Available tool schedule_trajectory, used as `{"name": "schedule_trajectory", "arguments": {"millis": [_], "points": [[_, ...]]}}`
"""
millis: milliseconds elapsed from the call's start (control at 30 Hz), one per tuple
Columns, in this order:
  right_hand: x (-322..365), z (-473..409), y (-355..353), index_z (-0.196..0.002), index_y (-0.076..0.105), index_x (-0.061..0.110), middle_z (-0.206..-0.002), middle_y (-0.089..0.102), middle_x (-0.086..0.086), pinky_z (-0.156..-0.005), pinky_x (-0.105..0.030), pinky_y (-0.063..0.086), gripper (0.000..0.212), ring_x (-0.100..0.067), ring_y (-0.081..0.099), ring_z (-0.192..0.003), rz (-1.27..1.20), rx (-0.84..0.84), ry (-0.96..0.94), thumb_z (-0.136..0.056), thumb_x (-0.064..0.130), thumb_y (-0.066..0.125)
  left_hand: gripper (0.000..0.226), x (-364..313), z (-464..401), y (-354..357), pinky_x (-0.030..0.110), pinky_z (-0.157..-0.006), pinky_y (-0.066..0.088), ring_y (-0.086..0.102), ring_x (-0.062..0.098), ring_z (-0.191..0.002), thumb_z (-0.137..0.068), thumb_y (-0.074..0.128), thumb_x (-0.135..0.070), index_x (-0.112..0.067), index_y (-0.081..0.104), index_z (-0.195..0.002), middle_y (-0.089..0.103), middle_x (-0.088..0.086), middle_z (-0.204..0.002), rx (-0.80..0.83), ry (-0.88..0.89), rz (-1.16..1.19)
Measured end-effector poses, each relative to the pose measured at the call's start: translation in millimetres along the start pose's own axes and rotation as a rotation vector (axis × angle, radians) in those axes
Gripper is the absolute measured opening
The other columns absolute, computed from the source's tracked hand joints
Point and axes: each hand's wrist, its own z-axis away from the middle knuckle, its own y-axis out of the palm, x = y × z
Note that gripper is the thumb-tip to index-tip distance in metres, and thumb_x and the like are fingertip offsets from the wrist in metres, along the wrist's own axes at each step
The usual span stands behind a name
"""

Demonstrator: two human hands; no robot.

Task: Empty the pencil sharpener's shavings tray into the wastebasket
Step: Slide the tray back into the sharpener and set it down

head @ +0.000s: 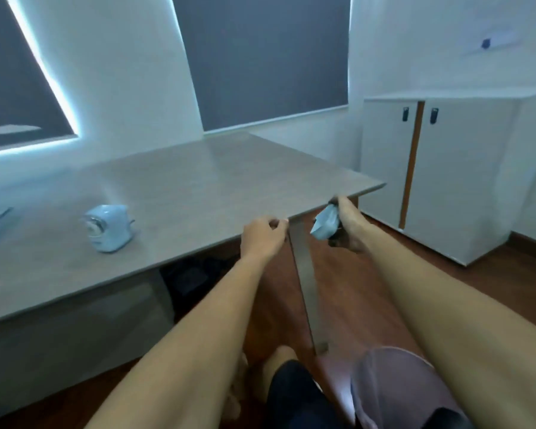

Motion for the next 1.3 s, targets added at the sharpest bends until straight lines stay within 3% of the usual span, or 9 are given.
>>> {"name": "schedule_trajectory", "arguments": {"millis": [133,233,400,500,567,700,967,1133,1300], "points": [[32.1,8.2,53.5,-0.093,0.062,0.01,-0.076,0.07,-0.007,-0.047,-0.021,0.038,0.047,-0.024,0.053,-0.055,-0.071,0.092,-0.076,-0.069,0.047,0.046,0.029,-8.9,11.1,-77.0,0.048,-0.07,0.062,0.073,0.027,-0.071,-0.079,0.053,-0.044,-0.022,0.064,-0.063,0.075,0.002,-0.071,-0.133,0.005,0.008],[49.7,20.2,102.2,-0.084,0.058,0.009,-0.072,0.068,-0.008,-0.044,-0.019,0.035,0.038,-0.022,0.05,-0.052,-0.101,0.165,-0.136,-0.077,0.043,0.045,0.016,-2.7,21.1,-130.7,0.048,-0.065,0.062,0.072,0.025,-0.062,-0.082,0.057,-0.036,-0.024,0.061,-0.072,0.073,0.0,-0.067,-0.241,-0.027,0.029],[62.2,32.8,172.9,-0.102,0.057,0.012,-0.082,0.067,-0.011,-0.045,-0.023,0.04,0.048,-0.022,0.051,-0.055,-0.084,0.23,-0.179,-0.075,0.048,0.041,0.019,19.8,25.6,-200.8,0.048,-0.07,0.062,0.073,0.026,-0.073,-0.074,0.055,-0.044,-0.025,0.058,-0.073,0.073,-0.001,-0.077,-0.383,-0.056,-0.026],[62.7,39.6,208.2,-0.098,0.054,0.012,-0.089,0.063,-0.014,-0.046,-0.026,0.041,0.04,-0.024,0.05,-0.057,-0.072,0.278,-0.185,-0.076,0.045,0.045,0.021,34.2,23.4,-229.4,0.046,-0.075,0.061,0.071,0.026,-0.081,-0.075,0.057,-0.045,-0.025,0.061,-0.081,0.068,-0.007,-0.077,-0.46,-0.076,-0.07],[60.4,42.1,229.8,-0.087,0.05,0.012,-0.079,0.056,-0.012,-0.048,-0.029,0.041,0.028,-0.022,0.048,-0.057,-0.073,0.333,-0.189,-0.084,0.039,0.049,0.029,44.8,23.4,-244.0,0.04,-0.082,0.057,0.069,0.027,-0.09,-0.078,0.059,-0.045,-0.024,0.064,-0.098,0.066,-0.01,-0.082,-0.522,-0.087,-0.13],[46.9,35.3,268.6,-0.082,0.054,0.01,-0.072,0.053,-0.011,-0.049,-0.031,0.048,0.027,-0.023,0.051,-0.057,-0.062,0.37,-0.152,-0.084,0.036,0.059,0.057,72.6,21.6,-263.1,0.034,-0.088,0.045,0.061,0.026,-0.112,-0.081,0.066,-0.046,-0.018,0.054,-0.129,0.062,0.001,-0.123,-0.628,-0.174,-0.199],[19.9,3.5,315.7,-0.082,0.067,0.005,-0.078,0.064,-0.013,-0.055,-0.032,0.056,0.028,-0.023,0.064,-0.058,0.028,0.371,-0.165,-0.075,0.029,0.078,0.09,122.6,-3.2,-276.2,0.033,-0.1,0.041,0.051,0.028,-0.13,-0.072,0.079,-0.043,-0.009,0.04,-0.145,0.047,0.01,-0.147,-0.644,-0.309,-0.13],[14.0,-19.9,336.0,-0.115,0.068,0.001,-0.098,0.073,-0.012,-0.065,-0.034,0.062,0.06,-0.021,0.072,-0.064,0.087,0.367,-0.2,-0.068,0.034,0.084,0.096,141.6,-26.8,-277.5,0.037,-0.104,0.044,0.056,0.027,-0.126,-0.062,0.087,-0.043,-0.009,0.043,-0.14,0.055,0.01,-0.139,-0.649,-0.312,-0.013],[14.5,-31.4,343.5,-0.107,0.068,0.013,-0.094,0.069,0.002,-0.084,-0.043,0.061,0.039,-0.024,0.073,-0.07,0.125,0.386,-0.253,-0.075,0.031,0.082,0.075,150.6,-39.5,-275.0,0.035,-0.091,0.051,0.065,0.023,-0.102,-0.061,0.09,-0.036,-0.012,0.053,-0.122,0.067,0.006,-0.112,-0.673,-0.291,0.075]]}}
